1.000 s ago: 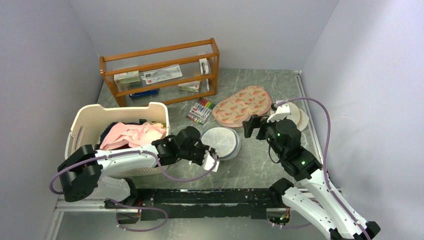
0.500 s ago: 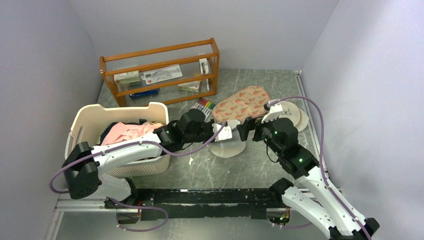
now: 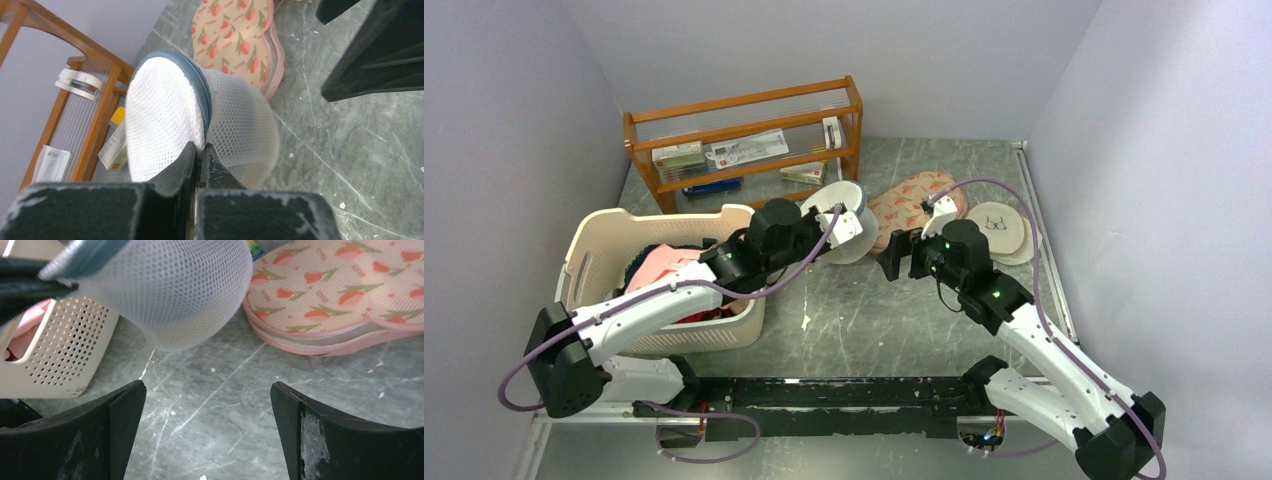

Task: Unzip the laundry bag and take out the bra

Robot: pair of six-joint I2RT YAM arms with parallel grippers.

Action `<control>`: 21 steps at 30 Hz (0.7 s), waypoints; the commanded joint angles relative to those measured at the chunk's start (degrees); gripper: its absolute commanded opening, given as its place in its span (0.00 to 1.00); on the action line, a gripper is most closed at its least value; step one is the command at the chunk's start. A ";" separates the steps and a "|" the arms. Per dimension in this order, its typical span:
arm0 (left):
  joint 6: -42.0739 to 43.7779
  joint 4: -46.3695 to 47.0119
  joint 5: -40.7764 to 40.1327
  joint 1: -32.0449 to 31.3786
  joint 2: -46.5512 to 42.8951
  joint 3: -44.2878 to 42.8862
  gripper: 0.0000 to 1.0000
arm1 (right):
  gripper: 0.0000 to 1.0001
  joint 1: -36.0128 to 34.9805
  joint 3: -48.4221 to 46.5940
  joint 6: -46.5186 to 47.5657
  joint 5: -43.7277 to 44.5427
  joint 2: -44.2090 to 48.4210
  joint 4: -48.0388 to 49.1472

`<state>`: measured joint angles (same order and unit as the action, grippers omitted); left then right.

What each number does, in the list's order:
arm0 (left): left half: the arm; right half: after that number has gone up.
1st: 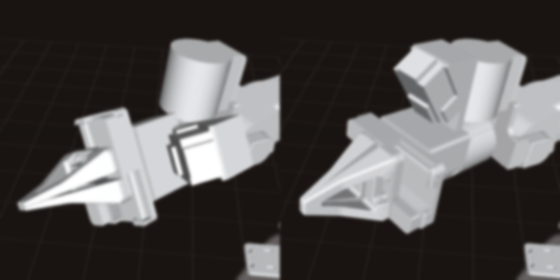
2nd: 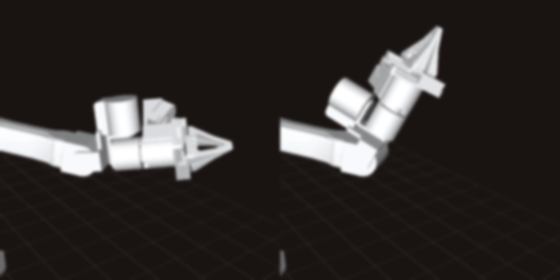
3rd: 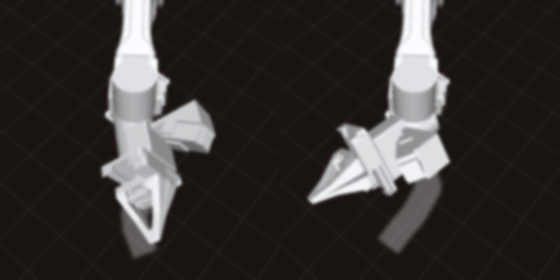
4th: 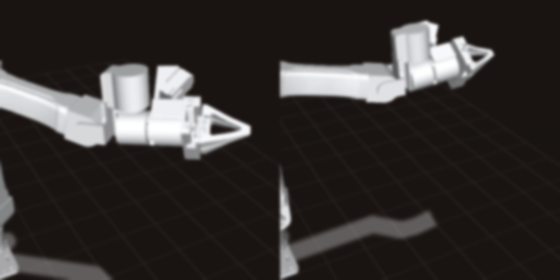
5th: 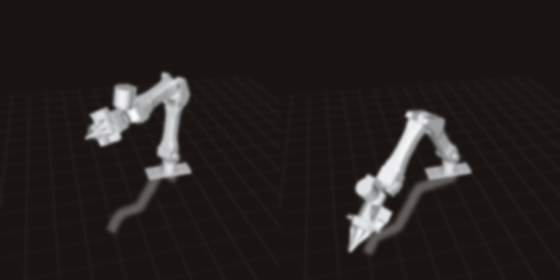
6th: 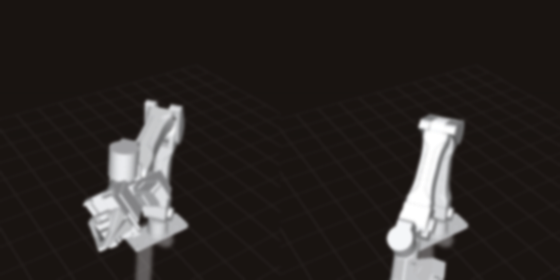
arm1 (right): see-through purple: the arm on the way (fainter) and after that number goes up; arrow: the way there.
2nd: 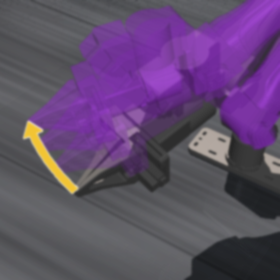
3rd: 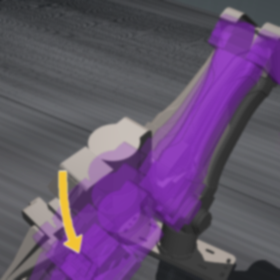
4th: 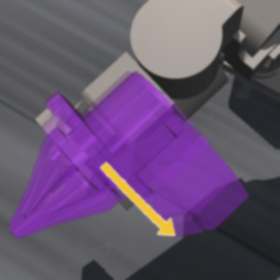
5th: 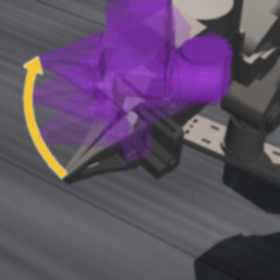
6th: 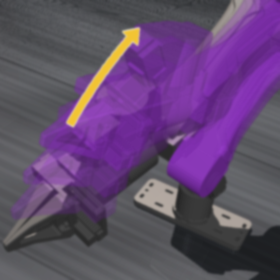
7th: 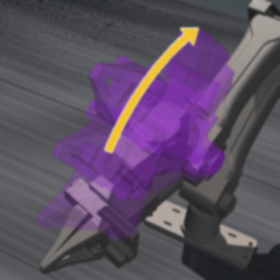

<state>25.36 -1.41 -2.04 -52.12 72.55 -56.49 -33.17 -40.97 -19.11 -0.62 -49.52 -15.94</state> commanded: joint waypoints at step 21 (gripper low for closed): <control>-7.87 -4.73 14.59 -0.15 13.64 -6.69 0.54 | 0.94 2.49 9.80 -7.13 4.38 0.32 6.78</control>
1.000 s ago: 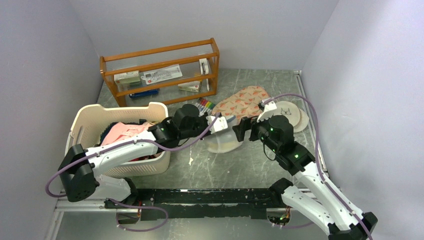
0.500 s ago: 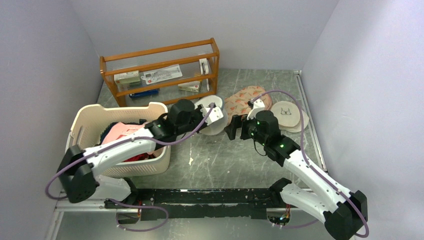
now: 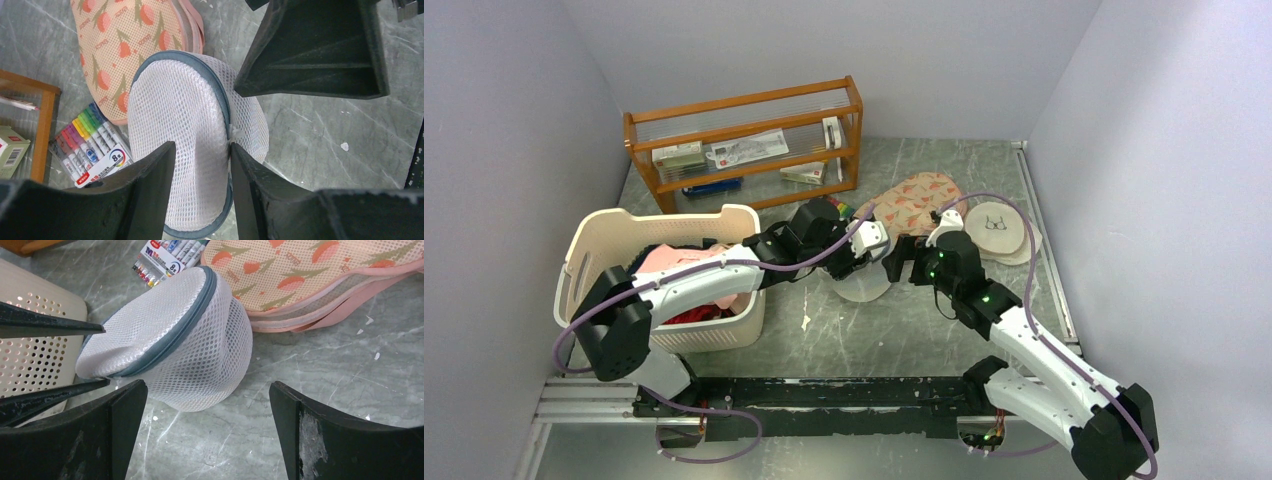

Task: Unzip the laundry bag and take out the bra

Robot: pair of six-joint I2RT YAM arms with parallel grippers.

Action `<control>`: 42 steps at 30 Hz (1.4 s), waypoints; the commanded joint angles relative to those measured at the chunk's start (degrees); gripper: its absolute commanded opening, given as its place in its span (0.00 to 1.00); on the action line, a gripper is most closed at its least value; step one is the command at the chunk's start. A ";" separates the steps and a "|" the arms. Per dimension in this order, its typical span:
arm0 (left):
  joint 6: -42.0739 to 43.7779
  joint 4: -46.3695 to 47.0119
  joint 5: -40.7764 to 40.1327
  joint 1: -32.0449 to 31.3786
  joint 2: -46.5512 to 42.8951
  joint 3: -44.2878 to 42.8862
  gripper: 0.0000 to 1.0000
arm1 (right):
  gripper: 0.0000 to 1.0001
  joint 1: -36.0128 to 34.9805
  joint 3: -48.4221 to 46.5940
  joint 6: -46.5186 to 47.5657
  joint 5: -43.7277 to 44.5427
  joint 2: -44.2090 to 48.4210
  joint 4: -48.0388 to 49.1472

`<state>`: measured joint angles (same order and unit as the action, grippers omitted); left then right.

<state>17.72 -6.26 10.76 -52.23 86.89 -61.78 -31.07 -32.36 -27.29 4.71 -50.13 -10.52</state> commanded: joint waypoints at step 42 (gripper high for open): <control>-2.34 -2.49 8.73 0.85 2.27 -4.69 0.07 | 0.16 0.40 6.67 5.53 -23.69 -4.03 24.03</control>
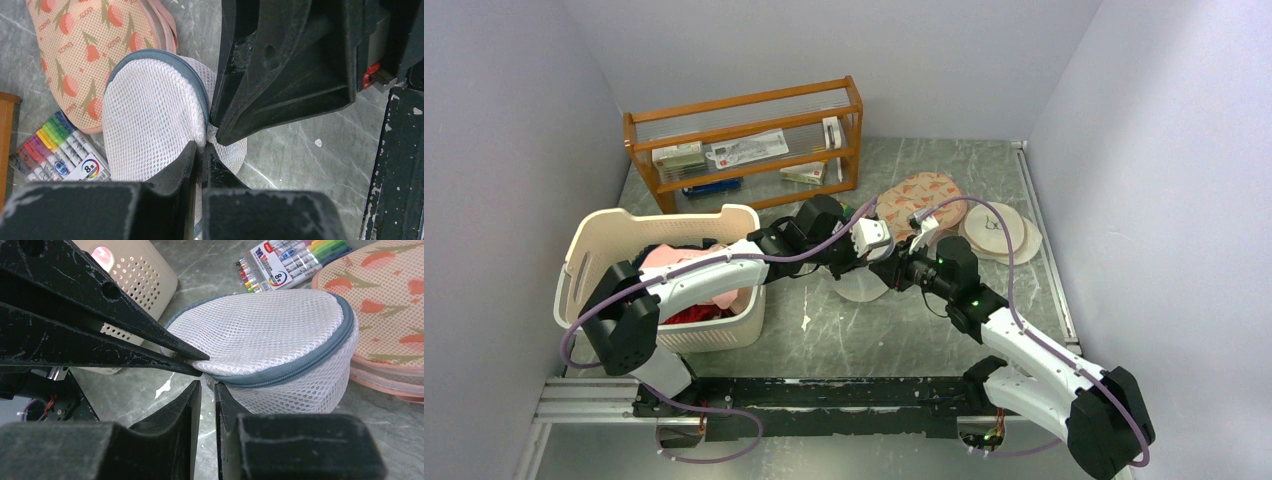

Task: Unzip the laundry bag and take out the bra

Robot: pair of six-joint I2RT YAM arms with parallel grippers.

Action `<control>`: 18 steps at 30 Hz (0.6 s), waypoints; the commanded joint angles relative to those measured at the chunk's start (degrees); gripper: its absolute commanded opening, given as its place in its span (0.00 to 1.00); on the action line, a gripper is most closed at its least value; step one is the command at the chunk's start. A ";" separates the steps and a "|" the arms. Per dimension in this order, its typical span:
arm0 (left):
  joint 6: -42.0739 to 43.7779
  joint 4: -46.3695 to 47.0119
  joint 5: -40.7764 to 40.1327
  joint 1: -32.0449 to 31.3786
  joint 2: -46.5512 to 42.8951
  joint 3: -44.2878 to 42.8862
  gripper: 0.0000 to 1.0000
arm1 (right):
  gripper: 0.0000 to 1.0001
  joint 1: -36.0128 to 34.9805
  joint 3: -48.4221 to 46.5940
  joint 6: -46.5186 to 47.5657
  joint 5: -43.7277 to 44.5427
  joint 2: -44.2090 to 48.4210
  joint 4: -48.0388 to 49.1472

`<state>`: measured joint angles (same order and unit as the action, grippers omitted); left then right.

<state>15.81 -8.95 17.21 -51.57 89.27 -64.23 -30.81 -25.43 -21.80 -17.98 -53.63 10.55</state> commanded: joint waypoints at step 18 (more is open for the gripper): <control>-0.83 0.22 3.26 0.24 -0.49 -2.28 0.07 | 0.16 0.13 1.04 -2.02 -0.21 -2.49 6.30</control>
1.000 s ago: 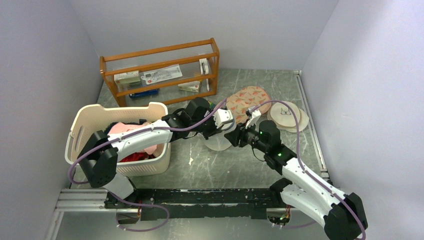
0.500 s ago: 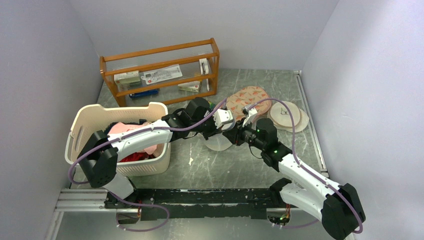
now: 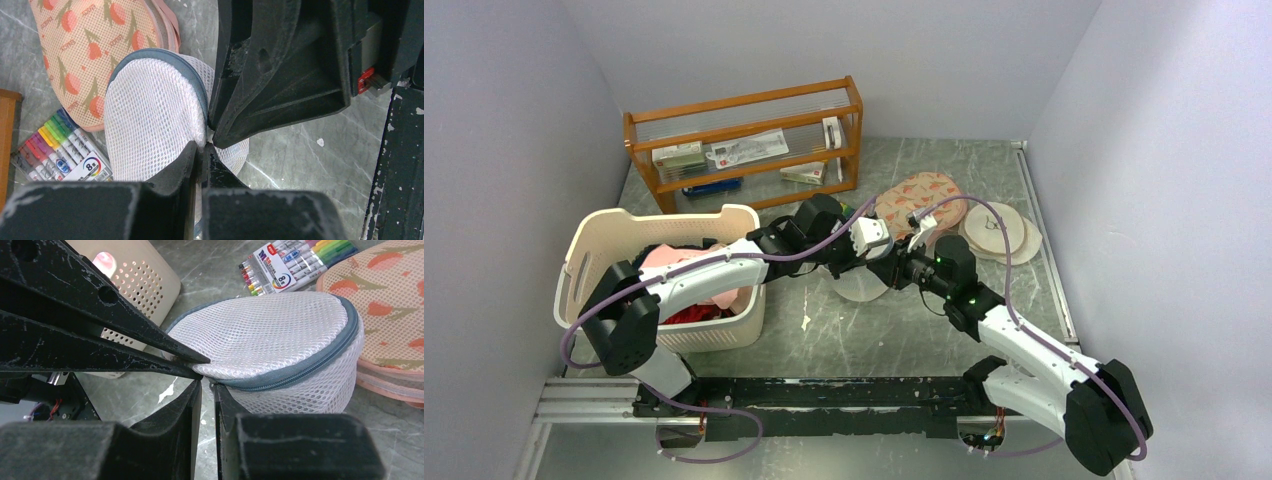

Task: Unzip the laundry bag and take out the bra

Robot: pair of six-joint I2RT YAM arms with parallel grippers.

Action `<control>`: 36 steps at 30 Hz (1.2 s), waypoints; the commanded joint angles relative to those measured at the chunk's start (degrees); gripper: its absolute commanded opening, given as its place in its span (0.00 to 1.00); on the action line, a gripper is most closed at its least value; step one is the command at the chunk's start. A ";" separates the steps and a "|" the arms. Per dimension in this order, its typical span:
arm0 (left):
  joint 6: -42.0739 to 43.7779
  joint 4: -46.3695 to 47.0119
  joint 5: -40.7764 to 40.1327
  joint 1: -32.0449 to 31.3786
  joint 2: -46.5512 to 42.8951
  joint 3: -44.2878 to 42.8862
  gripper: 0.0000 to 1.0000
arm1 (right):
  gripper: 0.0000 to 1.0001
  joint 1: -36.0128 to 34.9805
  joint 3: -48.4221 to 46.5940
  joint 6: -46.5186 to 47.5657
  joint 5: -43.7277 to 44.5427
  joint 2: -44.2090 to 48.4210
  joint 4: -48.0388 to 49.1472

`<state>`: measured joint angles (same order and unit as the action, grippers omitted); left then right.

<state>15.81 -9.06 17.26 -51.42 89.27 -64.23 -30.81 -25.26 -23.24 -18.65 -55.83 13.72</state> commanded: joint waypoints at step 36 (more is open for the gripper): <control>-0.90 0.68 3.63 0.06 -1.29 -2.13 0.07 | 0.00 0.21 -0.62 0.07 17.63 3.05 -8.34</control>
<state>15.55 -8.60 18.52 -51.18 89.27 -64.79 -31.07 -25.06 -24.45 -10.33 -54.43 10.50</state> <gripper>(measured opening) 0.128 0.009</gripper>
